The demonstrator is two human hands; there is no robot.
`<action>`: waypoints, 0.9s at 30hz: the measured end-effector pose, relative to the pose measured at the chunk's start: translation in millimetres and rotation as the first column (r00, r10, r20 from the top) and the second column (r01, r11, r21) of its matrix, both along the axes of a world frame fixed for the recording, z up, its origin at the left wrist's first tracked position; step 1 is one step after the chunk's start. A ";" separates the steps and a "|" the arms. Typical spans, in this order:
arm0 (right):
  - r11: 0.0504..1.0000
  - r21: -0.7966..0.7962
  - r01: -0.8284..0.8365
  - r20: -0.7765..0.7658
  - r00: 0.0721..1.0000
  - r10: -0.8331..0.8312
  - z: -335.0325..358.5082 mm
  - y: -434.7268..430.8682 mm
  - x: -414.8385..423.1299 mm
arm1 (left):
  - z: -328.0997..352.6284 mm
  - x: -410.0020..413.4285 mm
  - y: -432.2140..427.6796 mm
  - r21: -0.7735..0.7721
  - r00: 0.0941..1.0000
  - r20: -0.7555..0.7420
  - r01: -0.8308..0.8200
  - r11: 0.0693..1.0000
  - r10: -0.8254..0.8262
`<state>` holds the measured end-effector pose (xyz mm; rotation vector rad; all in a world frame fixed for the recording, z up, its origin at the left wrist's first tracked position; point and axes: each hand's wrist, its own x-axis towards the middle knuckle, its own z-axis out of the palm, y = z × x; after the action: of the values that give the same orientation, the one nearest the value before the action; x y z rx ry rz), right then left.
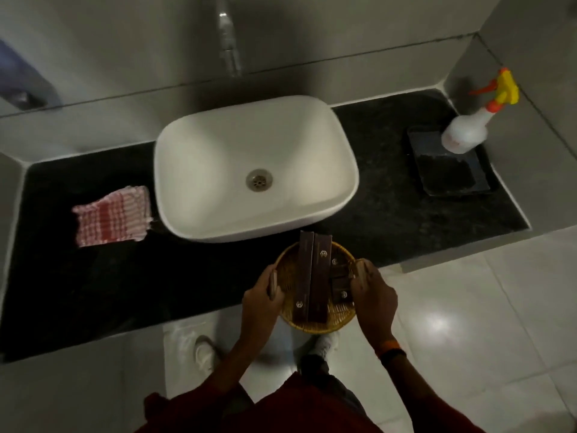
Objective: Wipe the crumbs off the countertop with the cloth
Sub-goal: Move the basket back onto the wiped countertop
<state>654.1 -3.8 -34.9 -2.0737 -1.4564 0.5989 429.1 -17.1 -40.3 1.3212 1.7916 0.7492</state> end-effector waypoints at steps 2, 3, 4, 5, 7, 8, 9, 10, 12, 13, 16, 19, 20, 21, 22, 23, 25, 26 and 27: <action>0.999 -0.027 -0.036 -0.068 0.997 0.034 -2.1 -12.8 -51.2 | 0.6 -55.1 -19.9 -0.015 0.999 -0.017 -0.039 0.999 0.039; 0.998 -0.019 -0.063 -0.091 0.994 0.061 -2.4 -17.1 -78.7 | 2.1 -83.2 -28.8 -0.021 0.998 -0.020 -0.064 0.998 0.063; 0.996 -0.006 -0.091 -0.109 0.990 0.090 -1.9 -21.1 -106.5 | 4.6 -111.6 -37.1 -0.025 0.996 -0.023 -0.084 0.996 0.083; 0.993 0.007 -0.117 -0.134 0.984 0.116 -0.8 -24.8 -135.5 | 7.7 -140.2 -44.9 -0.029 0.995 -0.032 -0.100 0.995 0.099; 0.985 0.029 -0.168 -0.211 0.963 0.170 1.4 -30.1 -191.8 | 15.8 -196.2 -58.2 -0.025 0.989 -0.050 -0.139 0.990 0.138; 0.981 0.029 -0.193 -0.242 0.951 0.194 2.2 -31.8 -219.6 | 19.6 -223.9 -63.5 -0.015 0.986 -0.055 -0.157 0.987 0.156; 0.977 0.026 -0.213 -0.268 0.940 0.212 3.4 -32.0 -247.2 | 22.6 -250.8 -67.4 -0.003 0.983 -0.066 -0.170 0.985 0.169; 0.973 0.022 -0.229 -0.292 0.929 0.225 5.0 -31.3 -272.9 | 25.1 -275.7 -69.6 0.003 0.980 -0.085 -0.182 0.983 0.182; 0.970 0.015 -0.242 -0.336 0.913 0.233 8.4 -28.7 -319.4 | 28.4 -320.3 -70.1 0.001 0.972 -0.109 -0.208 0.978 0.207; 0.970 0.013 -0.242 -0.344 0.910 0.231 10.6 -26.9 -339.8 | 29.3 -340.1 -68.6 0.001 0.971 -0.103 -0.219 0.976 0.218; 0.972 0.030 -0.233 -0.337 0.913 0.230 15.7 -15.3 -386.2 | 27.5 -387.0 -56.1 0.004 0.964 -0.099 -0.246 0.969 0.246; 0.970 0.024 -0.240 -0.280 0.930 0.237 13.1 1.4 -416.6 | 19.2 -416.0 -42.9 -0.005 0.960 -0.080 -0.269 0.963 0.268; 0.972 0.005 -0.235 -0.261 0.938 0.228 11.7 6.2 -423.9 | 16.4 -422.4 -39.6 -0.015 0.961 -0.069 -0.271 0.962 0.269; 0.976 -0.015 -0.219 -0.252 0.945 0.208 10.3 10.2 -430.1 | 14.0 -427.5 -36.5 -0.024 0.962 -0.060 -0.268 0.963 0.267; 0.979 -0.033 -0.200 -0.247 0.951 0.186 9.2 13.5 -434.7 | 12.0 -431.6 -33.4 -0.030 0.964 -0.054 -0.262 0.965 0.260; 0.982 -0.044 -0.186 -0.239 0.956 0.170 7.8 15.5 -437.9 | 10.1 -434.5 -30.7 -0.036 0.967 -0.049 -0.254 0.967 0.252; 0.982 -0.067 -0.177 -0.198 0.967 0.160 6.6 18.1 -441.2 | 7.6 -438.4 -26.0 -0.047 0.969 -0.051 -0.246 0.968 0.243; 0.980 -0.087 -0.178 -0.166 0.973 0.162 6.8 19.0 -441.4 | 6.7 -439.4 -24.2 -0.059 0.966 -0.061 -0.254 0.965 0.251; 0.977 -0.109 -0.181 -0.123 0.978 0.168 7.2 20.1 -441.0 | 6.1 -440.1 -22.5 -0.075 0.961 -0.079 -0.270 0.960 0.264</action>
<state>213.1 16.3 -27.7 -1.9772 -1.5817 0.8789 -11.0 -39.6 -34.2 1.0724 2.0605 0.7692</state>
